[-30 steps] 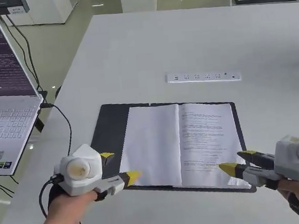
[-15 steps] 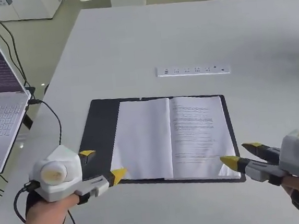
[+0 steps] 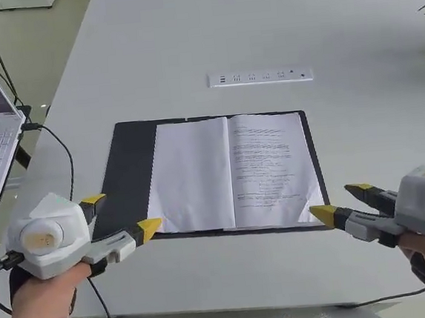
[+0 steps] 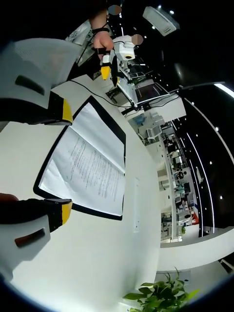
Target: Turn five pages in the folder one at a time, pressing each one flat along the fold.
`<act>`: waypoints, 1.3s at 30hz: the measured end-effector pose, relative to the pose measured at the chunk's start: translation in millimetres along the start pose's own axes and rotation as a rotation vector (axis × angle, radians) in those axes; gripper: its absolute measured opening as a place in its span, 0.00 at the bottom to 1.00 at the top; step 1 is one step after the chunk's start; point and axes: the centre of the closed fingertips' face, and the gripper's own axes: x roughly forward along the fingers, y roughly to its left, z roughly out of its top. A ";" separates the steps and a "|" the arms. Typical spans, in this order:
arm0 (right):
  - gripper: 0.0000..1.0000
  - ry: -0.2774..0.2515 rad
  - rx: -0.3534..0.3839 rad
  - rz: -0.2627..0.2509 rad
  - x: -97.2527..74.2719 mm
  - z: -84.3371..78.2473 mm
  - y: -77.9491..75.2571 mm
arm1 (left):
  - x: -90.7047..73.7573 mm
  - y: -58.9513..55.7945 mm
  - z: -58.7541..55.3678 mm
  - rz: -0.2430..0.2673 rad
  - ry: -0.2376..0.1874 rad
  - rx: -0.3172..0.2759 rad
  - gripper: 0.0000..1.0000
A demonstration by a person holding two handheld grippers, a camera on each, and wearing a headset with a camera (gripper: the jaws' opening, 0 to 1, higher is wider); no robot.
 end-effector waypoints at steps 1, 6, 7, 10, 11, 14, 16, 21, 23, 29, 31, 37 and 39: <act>0.60 -0.002 0.002 -0.003 -0.9 -0.5 -0.8 | -0.6 0.4 -0.2 0.002 -0.002 -0.002 0.69; 0.61 0.000 0.015 -0.010 -3.4 -3.0 -1.3 | -3.5 2.1 0.0 0.002 -0.004 -0.002 0.71; 0.61 0.000 0.015 -0.012 -3.7 -3.4 -2.0 | -3.6 3.0 0.1 0.001 -0.005 -0.002 0.71; 0.62 0.001 0.018 -0.016 -4.7 -4.2 -2.1 | -3.9 4.7 0.7 0.002 -0.003 -0.001 0.72; 0.62 0.000 0.018 -0.018 -5.2 -4.0 -2.0 | -3.7 5.7 1.8 0.003 -0.004 -0.001 0.72; 0.62 0.000 0.025 -0.015 -4.9 -4.8 -2.2 | -2.7 4.7 5.4 -0.001 -0.006 0.001 0.71; 0.62 0.001 0.026 -0.019 -5.1 -5.3 -2.8 | 0.0 4.4 7.9 -0.005 -0.005 0.008 0.72; 0.63 0.002 0.027 -0.028 -7.5 -6.4 -4.8 | 4.9 -3.8 17.0 -0.019 -0.011 0.020 0.71; 0.63 -0.002 0.032 -0.033 -9.9 -6.4 -5.9 | 8.0 -8.6 20.6 -0.028 -0.014 0.023 0.71; 0.63 -0.004 0.039 -0.047 -16.1 -9.5 -9.1 | 22.4 -33.3 30.1 -0.090 -0.020 0.039 0.71; 0.63 -0.007 0.049 -0.051 -17.7 -11.1 -8.6 | 27.3 -41.3 31.3 -0.109 -0.014 0.055 0.70; 0.62 -0.008 0.061 -0.060 -21.2 -13.7 -9.3 | 48.2 -73.2 40.0 -0.193 -0.006 0.102 0.70; 0.62 -0.012 0.067 -0.062 -22.8 -13.8 -9.5 | 53.9 -81.1 43.9 -0.216 -0.008 0.110 0.70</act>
